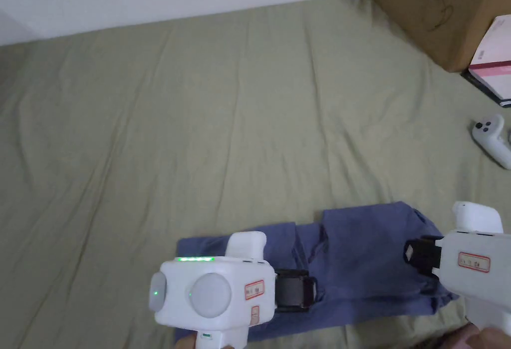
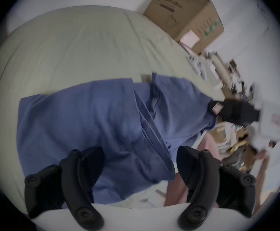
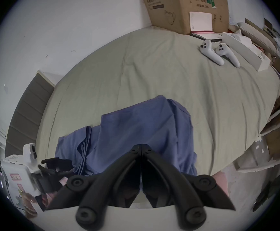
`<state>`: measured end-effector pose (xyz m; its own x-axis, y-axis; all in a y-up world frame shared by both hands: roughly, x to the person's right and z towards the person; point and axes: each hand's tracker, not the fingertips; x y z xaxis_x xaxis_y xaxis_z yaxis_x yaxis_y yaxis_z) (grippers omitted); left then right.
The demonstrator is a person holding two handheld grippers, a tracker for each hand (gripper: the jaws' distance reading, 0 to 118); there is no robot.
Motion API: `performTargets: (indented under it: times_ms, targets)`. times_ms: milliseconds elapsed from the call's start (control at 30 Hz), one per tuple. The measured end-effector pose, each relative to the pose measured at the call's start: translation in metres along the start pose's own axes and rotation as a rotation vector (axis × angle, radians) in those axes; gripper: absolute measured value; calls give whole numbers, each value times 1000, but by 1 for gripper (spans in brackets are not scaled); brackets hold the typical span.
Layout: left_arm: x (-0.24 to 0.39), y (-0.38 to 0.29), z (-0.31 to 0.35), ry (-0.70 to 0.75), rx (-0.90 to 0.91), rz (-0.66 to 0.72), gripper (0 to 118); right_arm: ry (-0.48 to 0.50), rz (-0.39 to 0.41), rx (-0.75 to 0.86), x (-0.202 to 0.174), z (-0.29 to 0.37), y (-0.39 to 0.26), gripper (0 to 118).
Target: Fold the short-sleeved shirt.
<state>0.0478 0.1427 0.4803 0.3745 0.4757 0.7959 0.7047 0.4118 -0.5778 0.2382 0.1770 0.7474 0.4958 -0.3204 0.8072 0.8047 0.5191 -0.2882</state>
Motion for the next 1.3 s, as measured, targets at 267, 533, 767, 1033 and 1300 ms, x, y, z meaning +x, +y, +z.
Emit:
performTargets:
  times_ms: [267,533,767,1033,1300]
  targets:
    - [-34,13,54,78,156,118,0,43,-15,27,-7,2,0,1]
    - [-30,-4,2,26,18,140,0,70,8,-9,-16,-9,-6,1]
    - [15,-15,-28,15,-46,23,0,66,-9,-29,-14,-12,-10,1]
    - [27,-17,-14,-182,-72,-17,0,53,-3,-27,-21,-7,-10,1]
    - [-75,-14,53,-182,74,267,5,62,60,-14,-40,-1,-1,0]
